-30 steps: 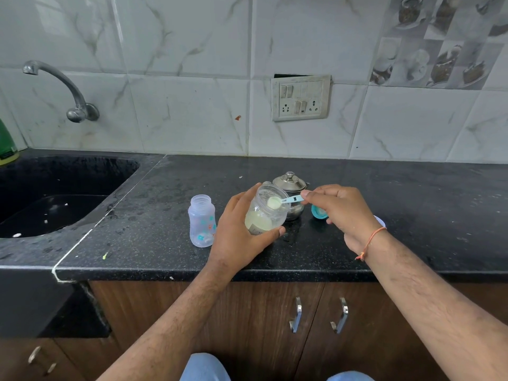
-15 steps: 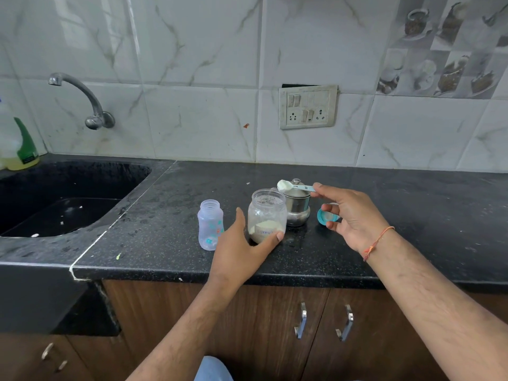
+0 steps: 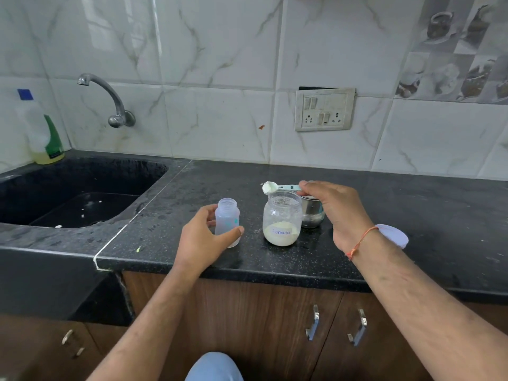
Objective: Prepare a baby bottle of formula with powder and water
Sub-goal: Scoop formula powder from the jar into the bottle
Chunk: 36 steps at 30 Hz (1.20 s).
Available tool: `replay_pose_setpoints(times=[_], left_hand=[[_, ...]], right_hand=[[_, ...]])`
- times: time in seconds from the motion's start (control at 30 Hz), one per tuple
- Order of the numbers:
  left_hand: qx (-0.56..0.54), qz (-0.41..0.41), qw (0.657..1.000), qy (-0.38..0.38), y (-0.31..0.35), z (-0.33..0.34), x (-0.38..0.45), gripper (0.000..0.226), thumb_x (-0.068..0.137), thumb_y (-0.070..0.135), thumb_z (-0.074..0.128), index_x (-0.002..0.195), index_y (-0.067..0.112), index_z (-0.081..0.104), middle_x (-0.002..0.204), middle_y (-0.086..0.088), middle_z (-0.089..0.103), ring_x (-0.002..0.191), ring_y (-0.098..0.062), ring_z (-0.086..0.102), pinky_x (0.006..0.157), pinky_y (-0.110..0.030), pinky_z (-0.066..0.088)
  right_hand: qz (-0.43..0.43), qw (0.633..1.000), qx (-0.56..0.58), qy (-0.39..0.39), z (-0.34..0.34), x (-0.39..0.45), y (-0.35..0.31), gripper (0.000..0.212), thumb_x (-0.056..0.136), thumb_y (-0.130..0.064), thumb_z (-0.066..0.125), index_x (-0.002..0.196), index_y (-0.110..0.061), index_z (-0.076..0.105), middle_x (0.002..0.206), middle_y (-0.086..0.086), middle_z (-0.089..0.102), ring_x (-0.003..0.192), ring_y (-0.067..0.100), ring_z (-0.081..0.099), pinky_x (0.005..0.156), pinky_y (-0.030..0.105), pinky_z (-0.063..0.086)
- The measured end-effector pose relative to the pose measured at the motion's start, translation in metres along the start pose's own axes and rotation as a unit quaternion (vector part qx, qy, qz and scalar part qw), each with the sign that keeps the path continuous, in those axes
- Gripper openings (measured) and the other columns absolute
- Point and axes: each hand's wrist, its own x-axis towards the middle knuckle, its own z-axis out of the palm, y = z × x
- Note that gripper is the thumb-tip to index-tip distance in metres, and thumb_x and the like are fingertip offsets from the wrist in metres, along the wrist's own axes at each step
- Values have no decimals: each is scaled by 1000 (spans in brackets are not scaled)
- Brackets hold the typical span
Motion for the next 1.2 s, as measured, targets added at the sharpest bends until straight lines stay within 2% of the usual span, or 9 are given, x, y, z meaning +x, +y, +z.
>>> replay_pose_setpoints(times=[0.1,0.17,0.27,0.4,0.53,0.73,1.03,1.1,1.2], left_hand=[[-29,33,999,4,1,5,3,55,76,39,99,125,32,74,109,19,80,103,0,74,89,-21,61],[-72,51,996,-5,0,7,-1,53,75,37,100,121,39,75,108,22,81,101,3,75,87,-17,61],[-97,63,993,-9,-2,8,-5,57,75,36,101,127,42,76,109,27,81,104,3,76,87,-16,60],[-95,78,992,-20,-3,6,-5,64,76,37,100,135,35,77,113,29,80,105,4,76,90,-21,62],[-79,89,993,-23,-4,7,-6,66,73,45,100,135,40,77,111,30,80,104,1,76,91,-22,62],[-80,91,993,-17,-7,8,-2,68,73,49,99,136,42,75,111,29,80,106,0,76,92,-25,63],[-79,93,992,-21,-11,10,0,71,72,53,99,137,39,76,114,28,80,107,-1,76,95,-33,65],[-78,95,992,-22,-12,9,0,72,72,54,98,138,39,75,115,28,80,107,0,76,95,-34,65],[-76,99,992,-20,-13,10,1,72,72,54,98,139,39,75,117,27,80,108,-2,77,95,-37,65]], right_hand=[[-14,1000,-11,-1,8,1,0,18,87,-23,85,90,-5,83,107,0,81,105,7,69,73,12,44],[-23,999,-25,-9,12,1,1,18,87,-25,85,91,-7,84,114,-1,78,98,1,67,68,8,43],[-41,998,-51,-16,18,0,5,14,87,-26,85,84,-12,85,124,-2,71,101,1,64,74,12,42],[-72,995,-71,-21,27,-2,11,11,87,-28,86,82,-18,86,122,-6,69,107,5,65,88,24,48],[-101,988,-110,-27,34,-3,16,10,86,-31,87,78,-25,87,119,-9,68,116,7,64,107,38,52],[-164,966,-195,-36,35,-5,14,11,89,-34,83,78,-32,85,119,-17,64,116,1,61,106,39,51],[-320,882,-341,-49,32,-4,9,12,90,-40,80,81,-32,84,123,-18,63,127,13,53,105,34,42],[-381,845,-372,-54,30,-4,7,14,90,-38,80,80,-30,84,124,-15,64,128,12,51,114,41,38],[-446,789,-415,-73,30,-5,5,14,91,-36,80,79,-28,84,124,-10,65,132,15,52,126,56,23]])
